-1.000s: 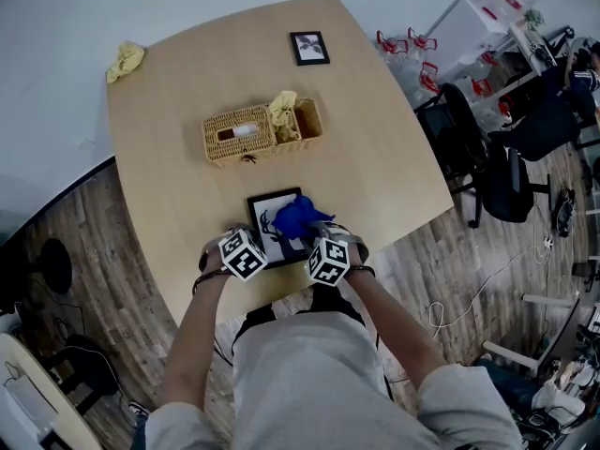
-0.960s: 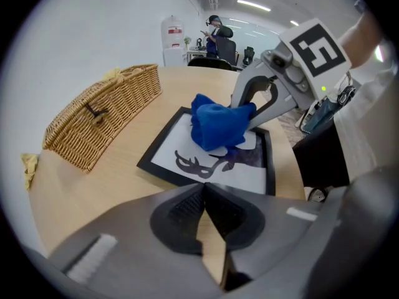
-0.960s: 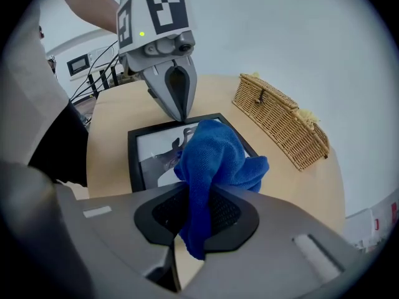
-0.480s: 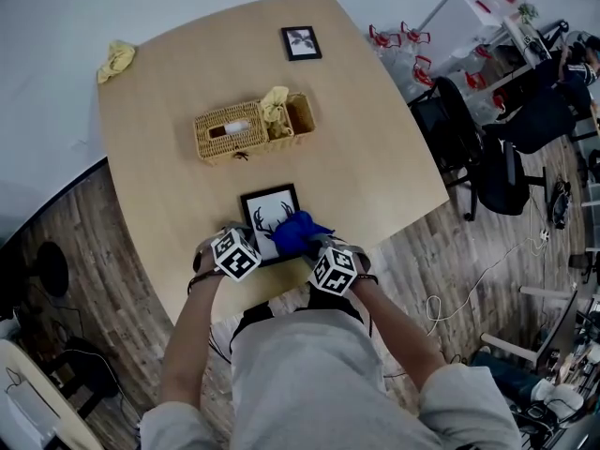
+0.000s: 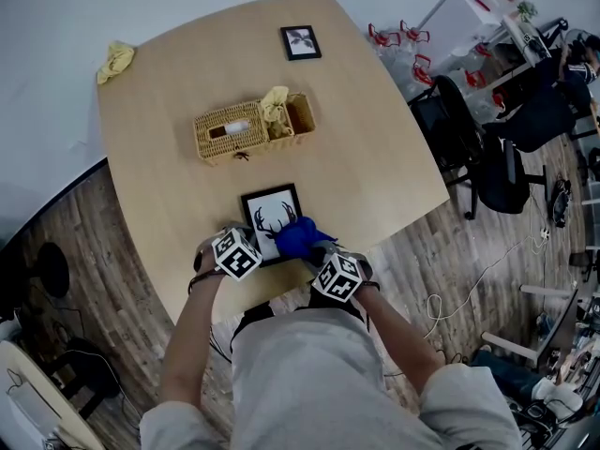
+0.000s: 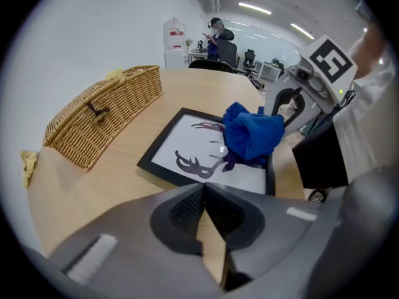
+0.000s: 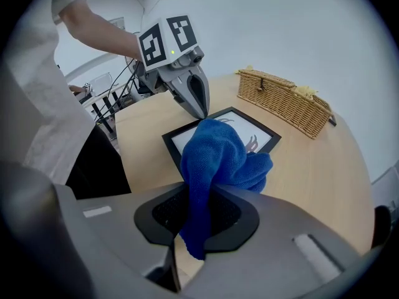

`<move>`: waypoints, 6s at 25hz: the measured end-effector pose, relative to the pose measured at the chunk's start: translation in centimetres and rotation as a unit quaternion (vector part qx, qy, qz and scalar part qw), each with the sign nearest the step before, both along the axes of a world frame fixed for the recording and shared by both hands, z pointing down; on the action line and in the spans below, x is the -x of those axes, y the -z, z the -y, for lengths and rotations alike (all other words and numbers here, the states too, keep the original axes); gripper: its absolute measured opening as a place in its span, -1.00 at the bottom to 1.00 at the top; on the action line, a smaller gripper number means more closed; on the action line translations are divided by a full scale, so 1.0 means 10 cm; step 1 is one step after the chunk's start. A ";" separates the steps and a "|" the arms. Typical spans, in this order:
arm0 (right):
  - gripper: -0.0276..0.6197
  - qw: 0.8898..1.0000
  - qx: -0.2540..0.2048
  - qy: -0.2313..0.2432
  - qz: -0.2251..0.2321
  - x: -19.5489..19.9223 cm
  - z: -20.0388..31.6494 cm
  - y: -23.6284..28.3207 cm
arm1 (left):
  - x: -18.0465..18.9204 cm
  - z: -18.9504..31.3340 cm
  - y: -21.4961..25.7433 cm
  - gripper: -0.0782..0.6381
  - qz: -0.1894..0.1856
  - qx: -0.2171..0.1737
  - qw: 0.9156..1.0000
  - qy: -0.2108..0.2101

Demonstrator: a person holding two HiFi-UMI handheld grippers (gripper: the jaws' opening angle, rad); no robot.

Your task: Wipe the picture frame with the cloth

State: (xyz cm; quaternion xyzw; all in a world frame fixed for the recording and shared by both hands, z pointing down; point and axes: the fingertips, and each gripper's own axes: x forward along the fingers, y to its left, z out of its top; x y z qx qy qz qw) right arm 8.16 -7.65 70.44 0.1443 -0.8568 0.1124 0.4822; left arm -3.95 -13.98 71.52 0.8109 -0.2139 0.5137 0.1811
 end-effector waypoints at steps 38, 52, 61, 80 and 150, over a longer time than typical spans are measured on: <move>-0.75 0.999 0.003 0.023 -0.024 0.61 0.47 -0.08 | -0.01 -0.01 0.03 -0.63 -0.008 -0.003 1.000 0.003; -0.75 0.999 -0.001 -0.031 -0.017 0.82 1.22 -0.05 | -0.01 -0.02 0.04 -0.63 -0.012 -0.008 1.000 0.005; -0.75 0.998 -0.025 -0.054 -0.021 0.92 1.60 0.01 | -0.02 -0.02 0.03 -0.63 -0.013 -0.009 1.000 0.008; -0.75 1.000 -0.003 -0.013 0.002 1.46 1.54 0.03 | -0.01 -0.02 0.03 -0.63 -0.015 -0.015 1.000 0.015; -0.75 0.997 0.009 -0.080 0.007 1.13 -0.24 0.01 | 0.01 -0.03 0.09 -0.63 -0.063 -0.015 0.997 -0.050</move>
